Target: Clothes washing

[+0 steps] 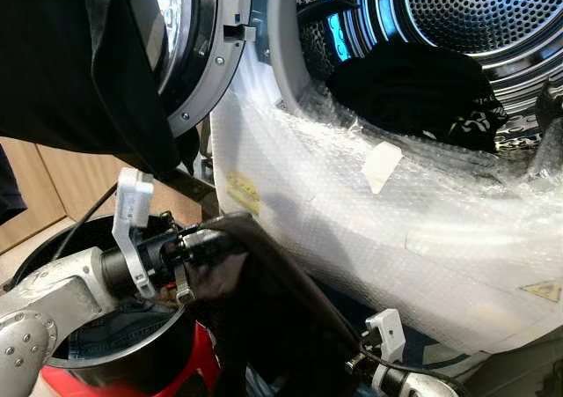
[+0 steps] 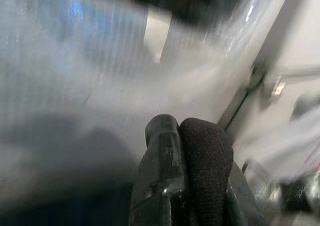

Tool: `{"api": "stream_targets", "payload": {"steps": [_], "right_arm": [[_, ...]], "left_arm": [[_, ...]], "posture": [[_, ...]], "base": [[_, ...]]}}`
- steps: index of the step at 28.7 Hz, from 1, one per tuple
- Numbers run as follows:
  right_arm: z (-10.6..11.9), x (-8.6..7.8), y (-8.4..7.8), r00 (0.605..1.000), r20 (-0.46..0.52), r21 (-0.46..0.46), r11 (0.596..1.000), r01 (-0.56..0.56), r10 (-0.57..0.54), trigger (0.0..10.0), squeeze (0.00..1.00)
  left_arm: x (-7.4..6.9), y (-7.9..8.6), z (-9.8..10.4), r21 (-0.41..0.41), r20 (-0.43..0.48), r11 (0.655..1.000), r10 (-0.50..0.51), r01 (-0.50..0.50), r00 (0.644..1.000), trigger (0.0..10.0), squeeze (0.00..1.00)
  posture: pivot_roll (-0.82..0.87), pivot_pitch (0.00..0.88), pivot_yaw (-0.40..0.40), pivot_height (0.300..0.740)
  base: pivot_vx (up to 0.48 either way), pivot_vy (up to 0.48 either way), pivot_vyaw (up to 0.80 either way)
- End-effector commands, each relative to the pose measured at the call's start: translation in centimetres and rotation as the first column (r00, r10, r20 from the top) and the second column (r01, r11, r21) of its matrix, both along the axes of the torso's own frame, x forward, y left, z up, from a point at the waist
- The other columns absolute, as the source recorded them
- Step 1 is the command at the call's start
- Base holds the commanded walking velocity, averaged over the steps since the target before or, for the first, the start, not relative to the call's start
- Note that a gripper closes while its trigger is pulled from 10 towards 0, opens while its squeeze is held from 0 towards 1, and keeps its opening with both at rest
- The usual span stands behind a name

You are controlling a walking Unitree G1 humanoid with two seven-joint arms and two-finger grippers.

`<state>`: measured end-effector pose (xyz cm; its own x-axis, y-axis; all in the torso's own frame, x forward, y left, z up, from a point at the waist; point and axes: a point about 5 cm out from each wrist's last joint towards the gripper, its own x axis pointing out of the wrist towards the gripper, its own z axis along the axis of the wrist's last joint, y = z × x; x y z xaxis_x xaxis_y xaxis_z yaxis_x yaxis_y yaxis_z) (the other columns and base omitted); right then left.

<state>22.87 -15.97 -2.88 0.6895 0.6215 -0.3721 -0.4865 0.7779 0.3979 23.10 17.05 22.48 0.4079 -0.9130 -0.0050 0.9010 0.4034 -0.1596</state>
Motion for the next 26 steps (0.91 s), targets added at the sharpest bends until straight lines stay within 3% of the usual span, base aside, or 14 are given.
{"api": "stream_targets", "payload": {"steps": [1,6,11,14,15,16,17,19,20,21,24,26], "right_arm": [[-2.8,-3.6,-4.0,0.966,-0.202,-0.103,0.984,0.143,-0.162,0.0,0.0],[-2.4,-3.1,-4.3,0.969,-0.182,-0.096,0.984,0.15,-0.166,0.0,0.0],[-2.1,-2.8,-4.6,0.972,-0.17,-0.095,0.984,0.151,-0.166,0.0,0.0],[-1.8,-2.5,-4.5,0.977,-0.153,-0.075,0.988,0.136,-0.146,0.0,0.0],[-1.6,-2.3,-4.5,0.98,-0.144,-0.067,0.99,0.127,-0.135,0.0,0.0],[-1.5,-2.1,-4.5,0.982,-0.136,-0.061,0.991,0.121,-0.128,0.0,0.0],[-1.2,-1.8,-4.6,0.985,-0.129,-0.048,0.993,0.109,-0.114,0.0,0.0],[-1.0,-1.8,-4.5,0.989,-0.124,-0.051,0.996,0.07,-0.076,0.0,0.0],[-1.0,-1.8,-4.5,0.989,-0.124,-0.051,0.996,0.07,-0.076,0.0,0.0],[-1.0,-1.9,-4.6,0.991,-0.126,-0.063,0.997,0.039,-0.047,0.0,0.0],[-1.0,-2.0,-4.7,0.99,-0.132,-0.069,0.997,0.032,-0.041,0.0,0.0],[-1.1,-2.0,-4.8,0.99,-0.136,-0.072,0.997,0.027,-0.037,0.0,0.0]], "left_arm": [[-0.4,0.1,2.4,0.025,0.182,1.0,-0.002,-0.003,0.983,10.0,1.0],[-0.1,0.3,2.0,0.041,0.164,0.999,0.022,-0.029,0.986,10.0,1.0],[-0.5,0.8,2.1,0.052,0.145,0.999,-0.016,0.008,0.989,10.0,1.0],[-0.2,0.9,0.8,0.118,0.113,0.993,0.006,-0.019,0.994,10.0,1.0],[0.0,1.0,-0.3,0.179,0.098,0.983,0.023,-0.04,0.995,10.0,1.0],[0.2,1.0,-1.2,0.23,0.086,0.972,0.037,-0.056,0.996,10.0,1.0],[0.5,1.1,-2.5,0.329,0.075,0.942,0.05,-0.072,0.996,10.0,1.0],[1.1,1.5,-3.5,0.434,0.103,0.892,0.088,-0.124,0.991,10.0,1.0],[1.1,1.5,-3.5,0.434,0.103,0.892,0.088,-0.124,0.991,10.0,1.0],[1.9,2.0,-3.8,0.501,0.151,0.843,0.135,-0.194,0.979,10.0,1.0],[3.2,2.9,-4.2,0.573,0.232,0.754,0.225,-0.32,0.946,10.0,1.0],[3.7,3.3,-4.4,0.593,0.26,0.714,0.267,-0.372,0.928,10.0,1.0]], "posture": [[0.19,0.039,-0.125,0.74],[0.19,0.039,-0.127,0.74],[0.2,0.042,-0.127,0.74],[0.2,0.041,-0.125,0.74],[0.2,0.039,-0.124,0.74],[0.19,0.041,-0.124,0.74],[0.19,0.039,-0.127,0.74],[0.19,0.04,-0.129,0.74],[0.19,0.04,-0.129,0.74],[0.19,0.041,-0.129,0.74],[0.19,0.045,-0.129,0.74],[0.19,0.045,-0.129,0.74]], "base": [[0.0,0.0,0.0],[0.0,0.0,0.0],[0.0,0.0,0.0],[0.0,0.0,0.0],[0.0,0.0,0.0],[0.0,0.0,0.0],[0.0,0.0,0.0],[0.0,0.0,0.0],[0.0,0.0,0.0],[0.0,0.0,0.0],[0.0,0.0,0.0],[0.0,0.0,0.0]]}}
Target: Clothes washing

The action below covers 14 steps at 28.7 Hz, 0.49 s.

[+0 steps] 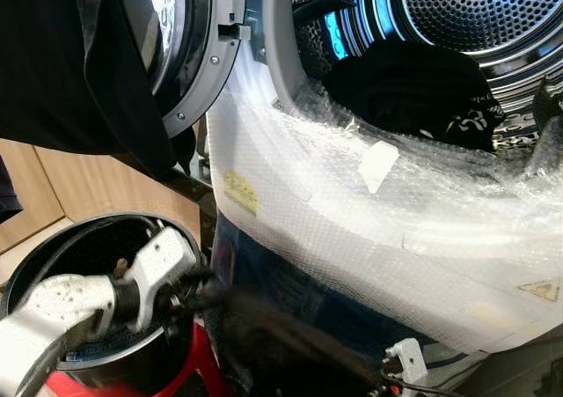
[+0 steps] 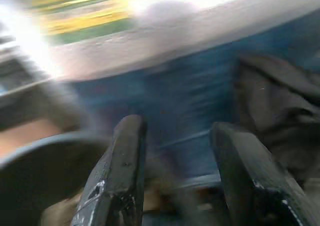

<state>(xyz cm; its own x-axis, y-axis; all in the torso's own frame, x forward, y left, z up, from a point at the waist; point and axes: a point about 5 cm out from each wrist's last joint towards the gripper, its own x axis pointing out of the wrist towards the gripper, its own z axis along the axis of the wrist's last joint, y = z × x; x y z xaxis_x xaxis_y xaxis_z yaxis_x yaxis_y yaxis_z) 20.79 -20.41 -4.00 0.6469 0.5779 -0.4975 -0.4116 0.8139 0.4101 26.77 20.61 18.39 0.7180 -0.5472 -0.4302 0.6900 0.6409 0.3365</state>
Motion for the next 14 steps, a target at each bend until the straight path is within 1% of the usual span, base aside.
{"api": "stream_targets", "payload": {"steps": [1,2,3,6,7,9,10,11,12,14], "right_arm": [[0.0,0.0,-0.4,1.0,-0.006,-0.011,1.0,0.0,0.0,0.0,0.0],[0.0,-0.2,-0.4,1.0,-0.012,-0.011,1.0,-0.016,0.016,0.0,0.0],[0.0,-0.3,-0.4,0.999,-0.017,-0.01,0.999,-0.031,0.031,0.0,0.0],[0.0,-0.4,-0.4,0.999,-0.017,-0.008,0.999,-0.036,0.036,0.0,0.0],[0.0,-0.4,-0.4,0.999,-0.014,-0.003,0.999,-0.041,0.041,0.0,0.0],[0.2,-0.3,-0.3,0.999,-0.006,0.005,0.999,-0.046,0.046,0.0,0.0],[0.2,-0.3,-0.3,0.999,-0.001,0.012,0.999,-0.05,0.05,0.0,0.0],[0.2,-0.3,-0.3,0.999,-0.001,0.012,0.999,-0.05,0.05,0.0,0.0],[0.3,-0.2,-0.3,0.999,0.002,0.018,0.998,-0.052,0.052,0.0,0.0],[0.6,-0.3,-0.2,0.995,0.015,0.026,0.994,-0.102,0.102,0.0,0.0]], "left_arm": [[0.4,0.0,-0.5,0.045,0.018,0.998,0.033,-0.034,0.999,10.0,1.0],[0.7,0.1,-0.9,0.063,0.03,0.995,0.079,-0.08,0.996,10.0,1.0],[0.8,-0.1,-1.3,0.063,0.031,0.993,0.095,-0.096,0.995,10.0,1.0],[0.8,-0.5,-1.6,0.056,0.032,0.995,0.083,-0.085,0.996,10.0,1.0],[0.4,-1.2,-1.4,-0.022,0.024,0.999,0.035,-0.035,0.999,10.0,1.0],[0.0,-1.7,-0.9,-0.108,0.017,0.994,0.003,-0.001,1.0,10.0,1.0],[-0.3,-1.9,-0.6,-0.166,0.012,0.986,-0.02,0.021,1.0,10.0,1.0],[-0.3,-1.9,-0.6,-0.166,0.012,0.986,-0.02,0.021,1.0,10.0,1.0],[-0.5,-2.0,-0.3,-0.206,0.01,0.978,-0.037,0.038,0.999,10.0,0.0],[-1.2,-2.0,0.0,-0.236,0.004,0.969,-0.076,0.075,0.997,10.0,0.0]], "posture": [[0.19,0.047,-0.13,0.74],[0.19,0.049,-0.13,0.74],[0.19,0.052,-0.133,0.74],[0.19,0.053,-0.134,0.74],[0.19,0.054,-0.133,0.74],[0.19,0.055,-0.133,0.74],[0.18,0.054,-0.133,0.74],[0.18,0.054,-0.133,0.74],[0.18,0.054,-0.132,0.74],[0.19,0.055,-0.131,0.74]], "base": [[0.0,0.0,0.0],[0.0,0.0,0.0],[0.0,0.0,0.0],[0.0,0.0,0.0],[0.0,0.0,0.0],[0.0,0.0,0.0],[0.0,0.0,0.0],[0.0,0.0,0.0],[0.0,0.0,0.0],[0.0,0.0,0.0]]}}
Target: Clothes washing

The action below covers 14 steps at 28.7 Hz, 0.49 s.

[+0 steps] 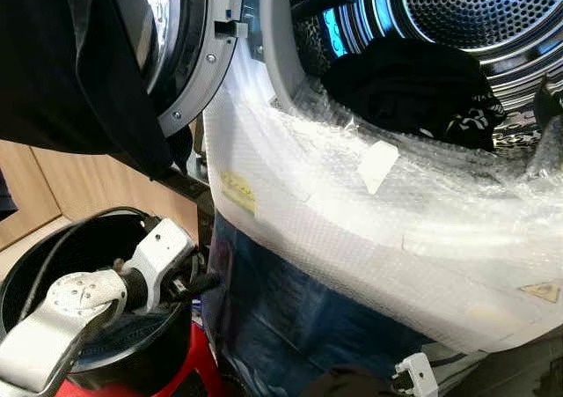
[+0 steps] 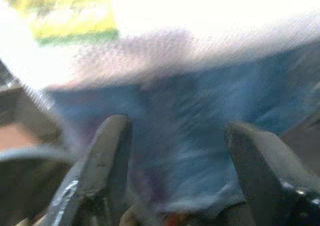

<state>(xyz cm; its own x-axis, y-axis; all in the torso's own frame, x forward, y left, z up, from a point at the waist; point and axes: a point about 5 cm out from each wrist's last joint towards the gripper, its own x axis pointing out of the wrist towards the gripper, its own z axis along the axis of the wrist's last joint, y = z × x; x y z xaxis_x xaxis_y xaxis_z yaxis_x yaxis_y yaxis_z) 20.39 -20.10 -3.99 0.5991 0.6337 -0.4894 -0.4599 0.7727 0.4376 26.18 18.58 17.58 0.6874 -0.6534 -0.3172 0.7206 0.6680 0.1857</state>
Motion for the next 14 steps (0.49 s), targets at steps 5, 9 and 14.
{"api": "stream_targets", "payload": {"steps": [5,9,14], "right_arm": [[2.1,0.2,0.3,0.976,0.106,0.023,0.981,-0.195,0.192,0.0,0.0],[4.8,0.6,1.2,0.933,0.219,0.052,0.951,-0.304,0.286,0.0,0.0],[10.7,0.4,3.0,0.823,0.401,0.089,0.877,-0.472,0.402,0.0,0.0]], "left_arm": [[0.4,2.4,0.6,0.012,0.125,0.969,0.245,-0.249,0.961,10.0,0.0],[0.9,4.0,-0.2,-0.013,0.212,0.891,0.447,-0.454,0.869,10.0,0.0],[1.4,5.0,-1.3,-0.064,0.225,0.82,0.567,-0.568,0.793,10.0,0.0]], "posture": [[0.18,0.056,-0.126,0.74],[0.18,0.054,-0.125,0.74],[0.17,0.042,-0.13,0.74]], "base": [[0.0,0.0,0.0],[0.0,0.0,0.0],[0.0,0.0,0.0]]}}
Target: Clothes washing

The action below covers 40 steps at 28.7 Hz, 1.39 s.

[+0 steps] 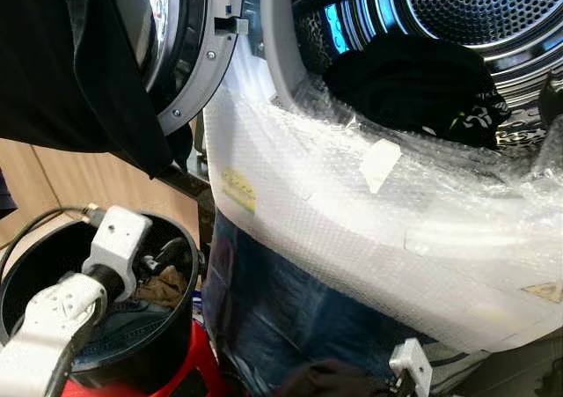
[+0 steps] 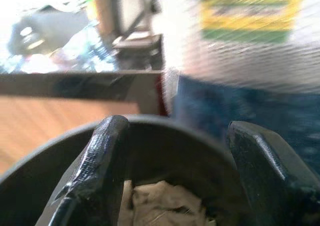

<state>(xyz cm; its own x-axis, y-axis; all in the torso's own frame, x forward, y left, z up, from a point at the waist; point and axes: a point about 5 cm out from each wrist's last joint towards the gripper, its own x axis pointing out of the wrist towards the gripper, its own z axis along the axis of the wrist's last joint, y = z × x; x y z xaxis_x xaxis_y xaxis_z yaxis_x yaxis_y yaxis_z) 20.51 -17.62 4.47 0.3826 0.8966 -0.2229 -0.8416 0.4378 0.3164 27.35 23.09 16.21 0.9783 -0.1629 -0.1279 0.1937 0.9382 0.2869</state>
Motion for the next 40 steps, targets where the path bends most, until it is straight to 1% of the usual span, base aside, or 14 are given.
{"api": "stream_targets", "payload": {"steps": [1,2,3,6,10,14,17,20,26,27,30,34,38,40], "right_arm": [[3.6,0.1,0.9,0.992,0.096,0.078,0.993,-0.087,0.079,0.0,0.0],[6.9,0.2,1.6,0.974,0.185,0.138,0.978,-0.155,0.129,0.0,0.0],[6.9,0.2,1.6,0.974,0.185,0.138,0.978,-0.155,0.129,0.0,0.0],[12.0,1.1,2.9,0.929,0.339,0.196,0.954,-0.226,0.151,0.0,0.0],[16.8,2.4,3.3,0.864,0.494,0.243,0.939,-0.243,0.096,0.0,0.0],[22.5,3.7,3.2,0.787,0.617,0.343,0.897,-0.28,0.01,0.0,0.0],[24.2,4.2,3.2,0.761,0.648,0.368,0.879,-0.302,-0.01,0.0,0.0],[28.8,6.1,2.9,0.704,0.701,0.461,0.826,-0.326,-0.113,0.0,0.0],[33.1,9.7,2.6,0.627,0.743,0.486,0.833,-0.265,-0.234,0.0,0.0],[34.6,11.3,2.4,0.609,0.74,0.505,0.834,-0.221,-0.286,0.0,0.0],[37.0,13.2,2.2,0.597,0.715,0.556,0.814,-0.169,-0.364,0.0,0.0],[39.5,14.1,2.6,0.601,0.697,0.596,0.782,-0.181,-0.392,0.0,0.0],[41.0,15.1,3.5,0.56,0.722,0.553,0.825,-0.116,-0.406,0.0,0.0],[41.5,16.5,3.4,0.564,0.679,0.566,0.825,0.005,-0.469,0.0,0.0]], "left_arm": [[0.3,0.7,-0.1,0.004,0.02,0.998,0.061,-0.061,0.998,10.0,0.0],[0.6,1.0,-0.4,-0.007,0.027,0.996,0.088,-0.088,0.996,10.0,0.0],[0.6,1.0,-0.4,-0.007,0.027,0.996,0.088,-0.088,0.996,10.0,0.0],[0.9,0.5,-1.3,0.014,0.013,0.997,0.069,-0.07,0.998,10.0,0.0],[0.8,-0.3,-2.3,0.1,0.0,0.995,0.024,-0.024,1.0,10.0,0.0],[0.7,-1.3,-2.5,0.075,0.005,0.997,-0.016,0.016,1.0,10.0,0.0],[0.8,-1.7,-3.0,0.096,-0.011,0.994,-0.049,0.049,0.999,10.0,0.0],[0.9,-2.8,-3.3,0.066,-0.014,0.993,-0.095,0.095,0.995,10.0,0.0],[0.9,-4.1,-3.9,0.061,-0.034,0.986,-0.153,0.155,0.988,10.0,0.0],[0.9,-4.3,-3.9,0.058,-0.029,0.986,-0.154,0.155,0.988,10.0,0.0],[0.9,-4.7,-4.0,0.045,-0.029,0.984,-0.171,0.172,0.985,10.0,0.0],[0.8,-5.0,-4.0,0.04,-0.031,0.982,-0.182,0.184,0.983,10.0,0.0],[0.8,-5.0,-4.0,0.027,-0.033,0.984,-0.176,0.177,0.984,10.0,0.0],[0.7,-5.2,-4.2,0.035,-0.047,0.983,-0.18,0.182,0.982,10.0,0.0]], "posture": [[0.17,0.041,-0.13,0.74],[0.17,0.038,-0.128,0.74],[0.17,0.038,-0.128,0.74],[0.15,0.025,-0.12,0.74],[0.16,0.011,-0.117,0.74],[0.16,0.0,-0.119,0.74],[0.16,0.0,-0.12,0.74],[0.16,0.0,-0.125,0.74],[0.17,0.0,-0.122,0.74],[0.17,0.0,-0.124,0.74],[0.18,0.0,-0.128,0.74],[0.18,0.0,-0.129,0.74],[0.18,0.0,-0.133,0.74],[0.19,0.0,-0.133,0.74]], "base": [[0.0,0.0,0.0],[0.0,0.0,0.0],[0.0,0.0,0.0],[0.0,0.0,0.0],[0.0,0.0,0.0],[0.0,0.0,0.0],[0.0,0.0,0.0],[0.0,0.0,0.0],[0.0,0.0,0.0],[0.0,0.0,0.0],[0.0,0.0,0.0],[0.0,0.0,0.0],[0.0,0.0,0.0],[0.0,0.0,0.0]]}}
